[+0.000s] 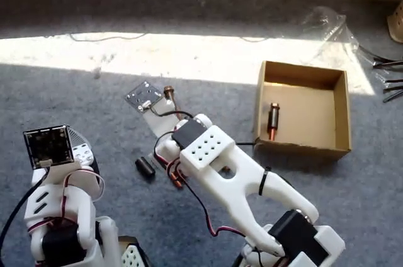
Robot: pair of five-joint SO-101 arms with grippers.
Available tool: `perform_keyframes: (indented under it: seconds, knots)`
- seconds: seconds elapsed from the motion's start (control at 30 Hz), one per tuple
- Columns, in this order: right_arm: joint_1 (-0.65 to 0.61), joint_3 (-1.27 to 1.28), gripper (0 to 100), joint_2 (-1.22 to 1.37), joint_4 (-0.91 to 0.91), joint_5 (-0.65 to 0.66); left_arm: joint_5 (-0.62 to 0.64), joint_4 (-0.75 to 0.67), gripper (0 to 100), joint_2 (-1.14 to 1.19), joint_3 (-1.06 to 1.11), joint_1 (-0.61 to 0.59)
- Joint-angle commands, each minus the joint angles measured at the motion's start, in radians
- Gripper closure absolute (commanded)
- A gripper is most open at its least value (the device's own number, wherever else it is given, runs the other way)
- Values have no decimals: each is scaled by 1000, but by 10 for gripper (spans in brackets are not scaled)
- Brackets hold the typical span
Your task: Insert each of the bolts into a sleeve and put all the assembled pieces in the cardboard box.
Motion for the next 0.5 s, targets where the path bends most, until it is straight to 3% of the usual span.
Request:
perform_keyframes:
  seconds: [0.0, 0.4, 0.47]
  knots:
    - [-58, -47, 815, -7, -22, 6, -3, 0, 992, -12, -7, -81]
    - [-97, -44, 815, -5, -82, 3, -5, 0, 991, -12, -7, -311]
    - [-97, -42, 815, -4, -116, -57, -5, -2, 991, -12, -7, -337]
